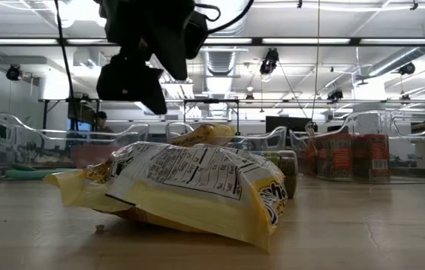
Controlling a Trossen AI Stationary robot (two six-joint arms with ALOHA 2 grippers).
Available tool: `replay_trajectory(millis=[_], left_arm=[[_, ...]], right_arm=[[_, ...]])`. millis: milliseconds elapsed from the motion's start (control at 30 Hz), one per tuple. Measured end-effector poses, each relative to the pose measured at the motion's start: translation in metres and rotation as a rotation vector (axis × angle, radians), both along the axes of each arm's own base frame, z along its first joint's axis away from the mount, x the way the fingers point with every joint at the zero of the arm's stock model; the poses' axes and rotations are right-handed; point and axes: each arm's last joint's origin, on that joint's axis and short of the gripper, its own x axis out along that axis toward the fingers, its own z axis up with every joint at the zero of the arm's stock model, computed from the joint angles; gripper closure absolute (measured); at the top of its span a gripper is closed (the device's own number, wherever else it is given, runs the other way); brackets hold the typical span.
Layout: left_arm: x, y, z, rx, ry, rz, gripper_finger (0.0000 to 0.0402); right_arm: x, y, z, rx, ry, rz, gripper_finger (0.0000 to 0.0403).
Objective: Pick & Place Food Item
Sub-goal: Put the yellow noodle pack into the middle transparent bin
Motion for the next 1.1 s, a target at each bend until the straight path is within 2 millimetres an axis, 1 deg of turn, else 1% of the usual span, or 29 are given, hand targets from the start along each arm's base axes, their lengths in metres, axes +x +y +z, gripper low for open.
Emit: replay_trajectory(millis=[133,333,433,500,600,667,800,967,1100], left_arm=[[0.001,0.000,-0.007,0.035,0.009,-0.037,0.0181],[0.004,-0.001,-0.014,0.062,0.018,-0.038,0.0181],[0.004,-0.001,-0.023,0.065,0.026,-0.038,0.0181],[0.001,0.000,-0.029,0.069,0.052,-0.035,0.0180],[0.000,0.001,-0.037,0.052,0.067,0.000,0.0174],[-0.003,0.002,-0.042,0.044,0.090,0.027,0.0166],[-0.003,0.002,-0.044,0.035,0.083,0.034,0.0138],[0.002,0.001,-0.049,0.026,0.066,0.044,0.0103],[0.006,0.001,-0.047,0.017,0.025,0.049,0.0089]], right_arm=[[-0.001,0.000,0.000,0.002,0.006,0.000,0.0221],[-0.001,0.000,-0.001,0.005,0.011,-0.003,0.0221],[-0.001,0.000,-0.001,0.007,0.010,-0.006,0.0221],[-0.001,0.000,-0.001,0.008,0.009,-0.008,0.0221],[-0.001,0.001,-0.001,0.007,0.009,-0.003,0.0221],[-0.001,0.001,-0.001,0.003,0.007,-0.003,0.0221],[-0.001,0.001,0.000,0.001,0.007,-0.004,0.0221],[-0.001,0.001,0.000,0.001,0.007,-0.002,0.0221],[-0.001,0.001,0.000,0.000,0.007,-0.002,0.0221]])
